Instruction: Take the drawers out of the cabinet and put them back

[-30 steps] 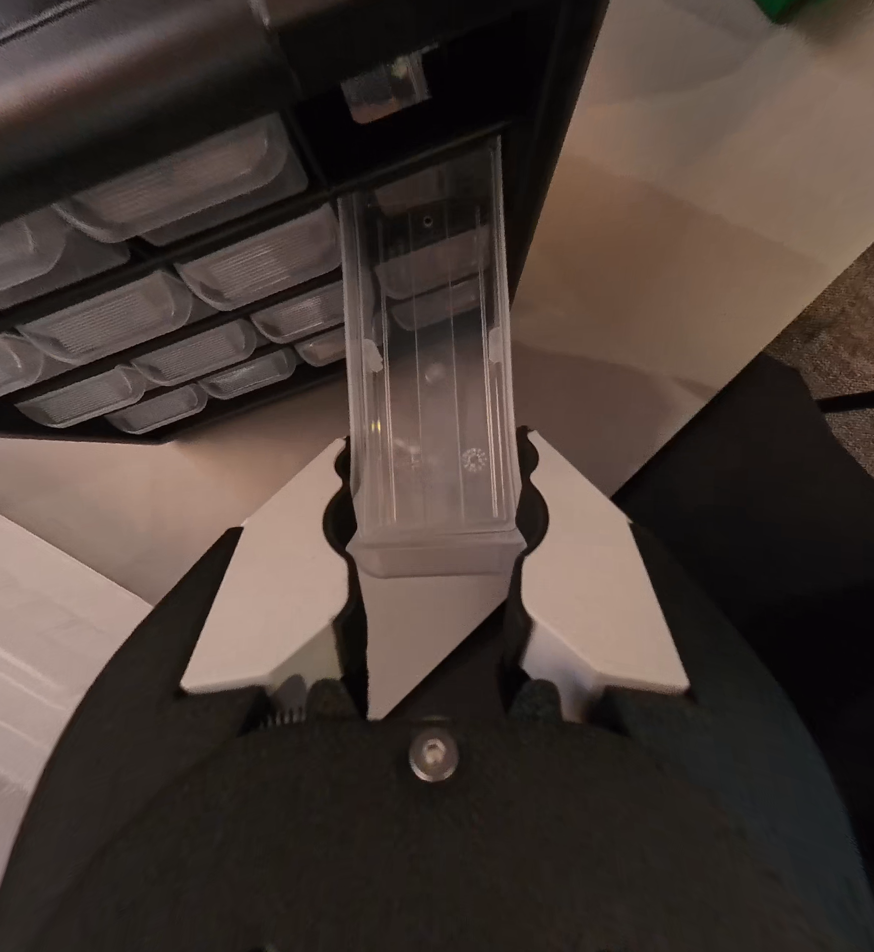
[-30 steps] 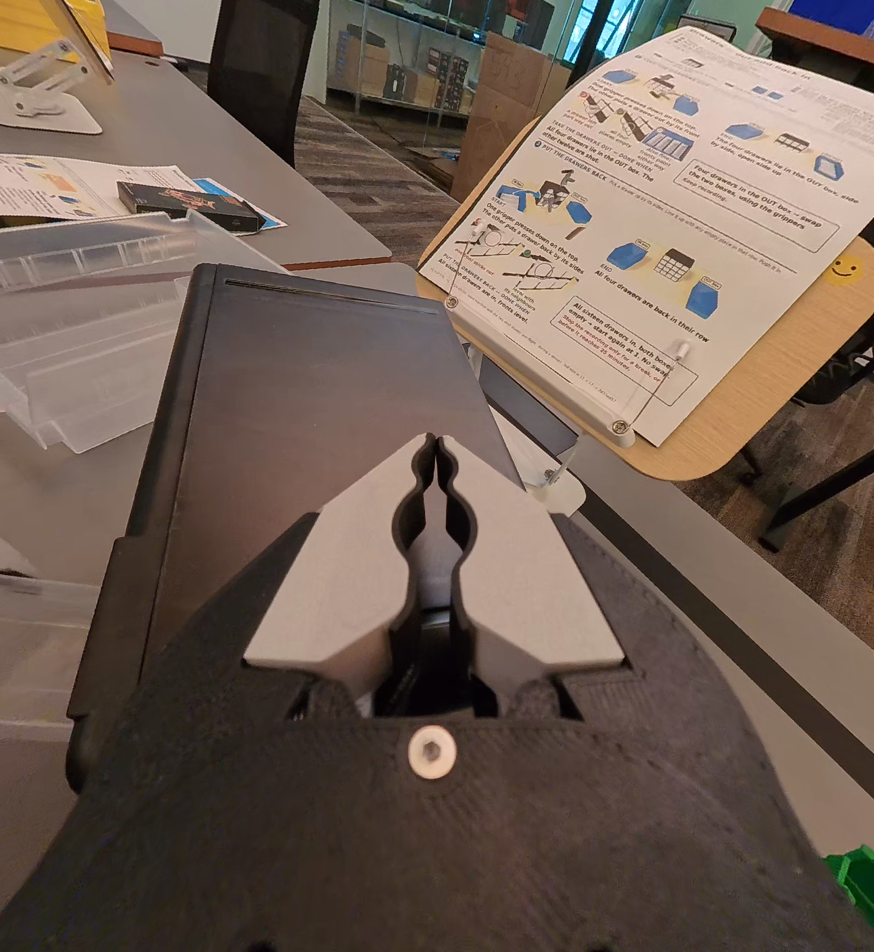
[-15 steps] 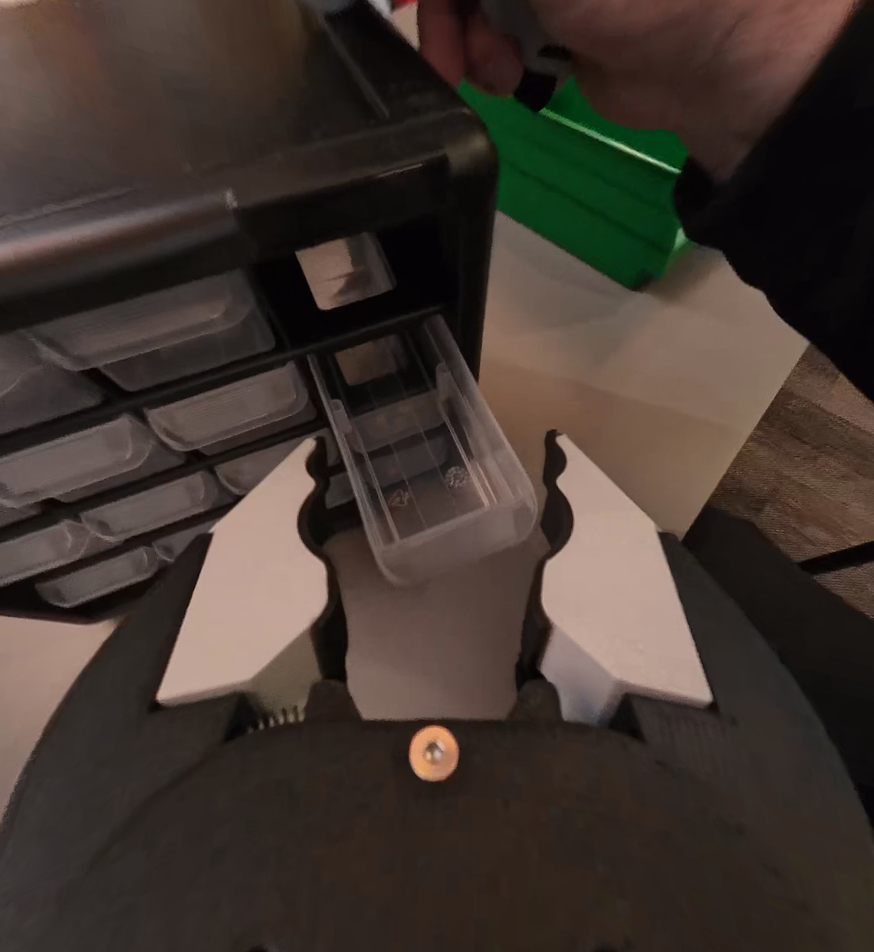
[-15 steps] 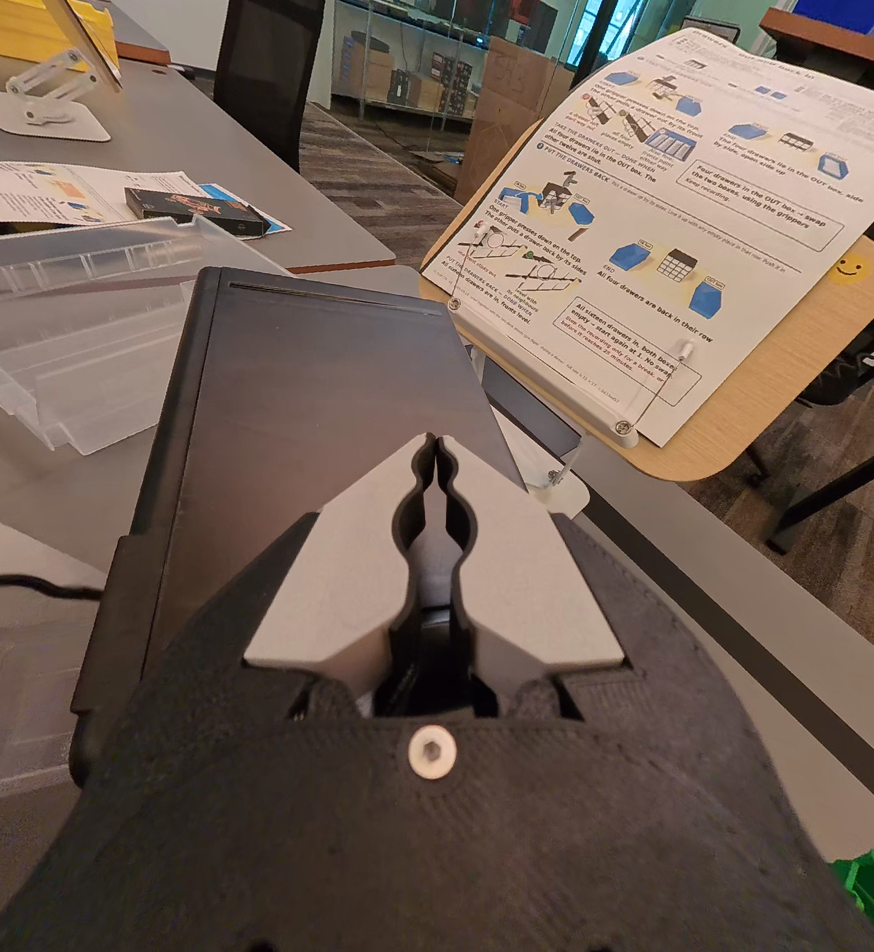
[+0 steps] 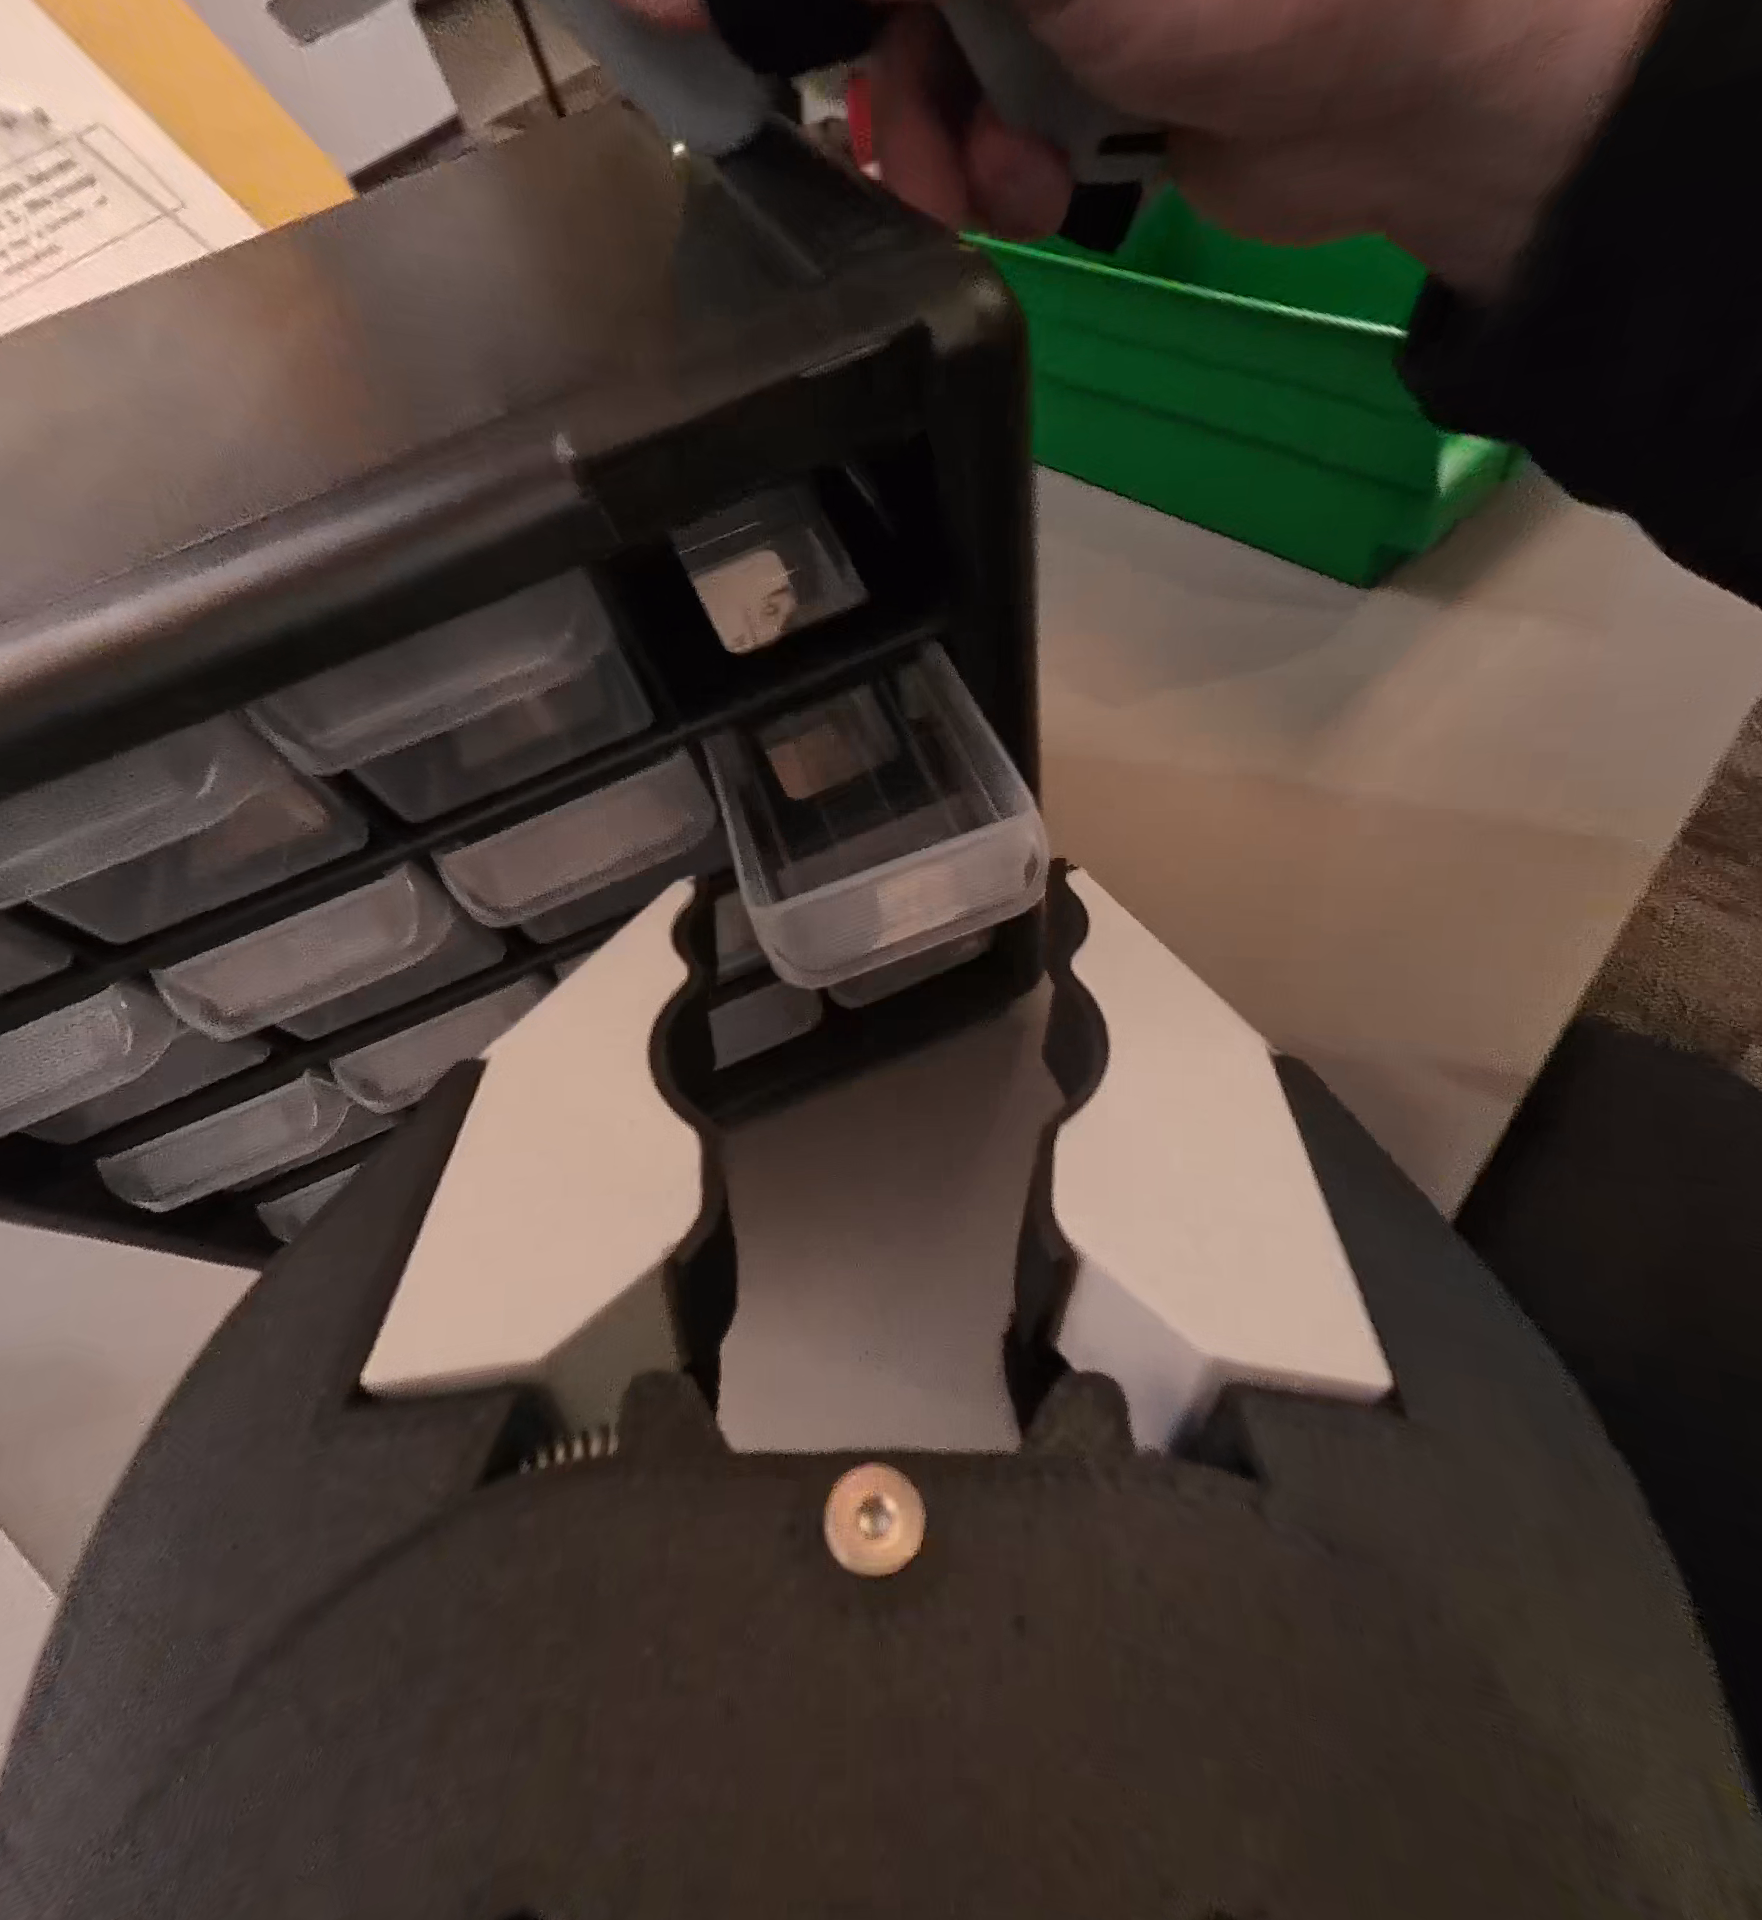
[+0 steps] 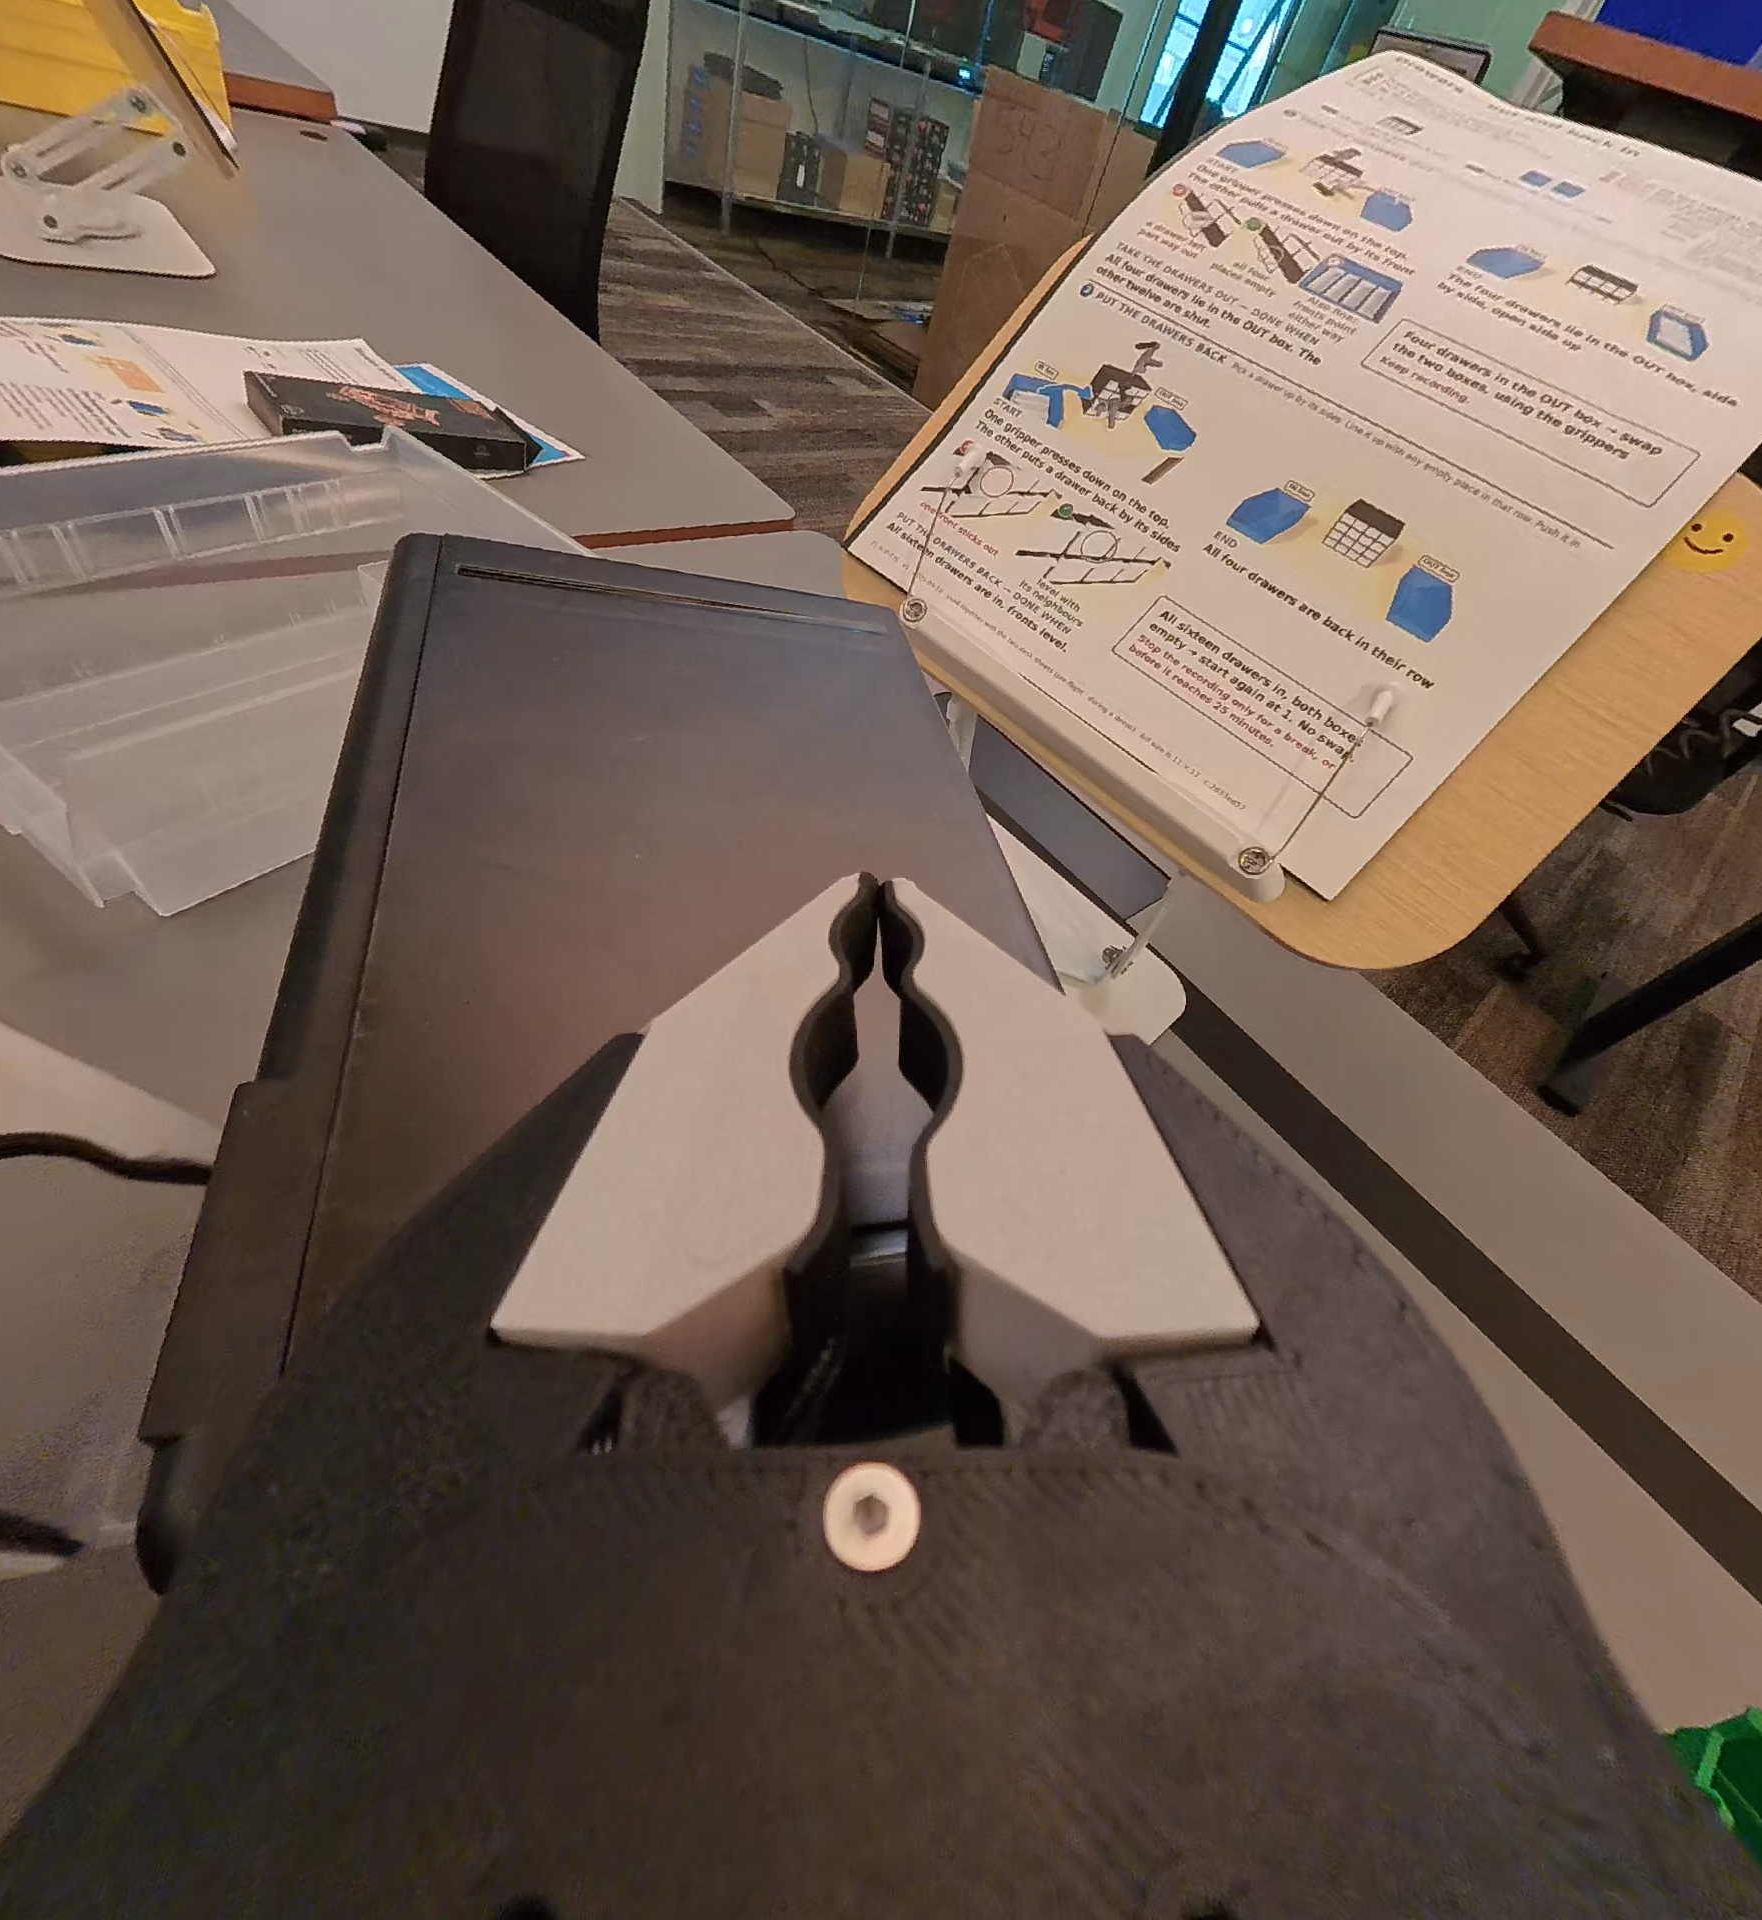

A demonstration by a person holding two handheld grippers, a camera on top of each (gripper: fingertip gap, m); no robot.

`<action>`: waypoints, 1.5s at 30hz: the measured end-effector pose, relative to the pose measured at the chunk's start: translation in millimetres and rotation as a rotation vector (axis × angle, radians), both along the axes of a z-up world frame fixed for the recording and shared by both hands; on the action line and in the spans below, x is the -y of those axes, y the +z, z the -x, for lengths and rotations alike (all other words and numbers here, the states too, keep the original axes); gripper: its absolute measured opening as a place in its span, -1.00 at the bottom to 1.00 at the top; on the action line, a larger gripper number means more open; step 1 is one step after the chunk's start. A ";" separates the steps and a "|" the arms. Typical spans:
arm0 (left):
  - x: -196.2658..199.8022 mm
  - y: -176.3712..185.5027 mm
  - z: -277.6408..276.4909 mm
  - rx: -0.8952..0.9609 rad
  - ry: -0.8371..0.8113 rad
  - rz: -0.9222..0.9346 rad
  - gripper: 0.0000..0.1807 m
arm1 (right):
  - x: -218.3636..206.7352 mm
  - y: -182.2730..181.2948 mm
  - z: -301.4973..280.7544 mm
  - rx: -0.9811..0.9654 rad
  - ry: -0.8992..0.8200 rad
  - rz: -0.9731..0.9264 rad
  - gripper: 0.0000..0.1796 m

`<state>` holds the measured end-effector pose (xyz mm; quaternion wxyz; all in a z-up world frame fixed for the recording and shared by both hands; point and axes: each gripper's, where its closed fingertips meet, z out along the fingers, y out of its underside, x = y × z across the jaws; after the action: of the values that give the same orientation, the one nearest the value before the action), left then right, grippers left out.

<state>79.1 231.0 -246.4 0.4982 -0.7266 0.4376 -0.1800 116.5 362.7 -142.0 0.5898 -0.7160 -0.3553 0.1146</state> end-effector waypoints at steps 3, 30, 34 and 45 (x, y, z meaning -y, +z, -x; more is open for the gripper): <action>-16.4 0.1 -5.4 0.013 0.064 0.022 -0.21 | 0.1 0.1 -0.1 0.000 -0.001 -0.002 -1.00; -101.8 90.4 165.5 -0.137 0.555 -0.411 -0.09 | 0.4 0.7 -0.5 -0.008 0.007 -0.003 -1.00; -168.6 70.4 270.1 -0.192 0.694 -0.164 -0.17 | -0.1 0.6 -0.4 -0.005 0.005 -0.002 -1.00; -268.5 -90.6 315.2 -0.172 0.638 0.523 -0.31 | -2.2 -0.2 -0.1 0.014 -0.010 -0.007 -1.00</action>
<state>-236.1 499.5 -337.0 0.2895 -0.9400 0.1701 -0.0605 116.5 364.9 -142.2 0.5904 -0.7166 -0.3561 0.1056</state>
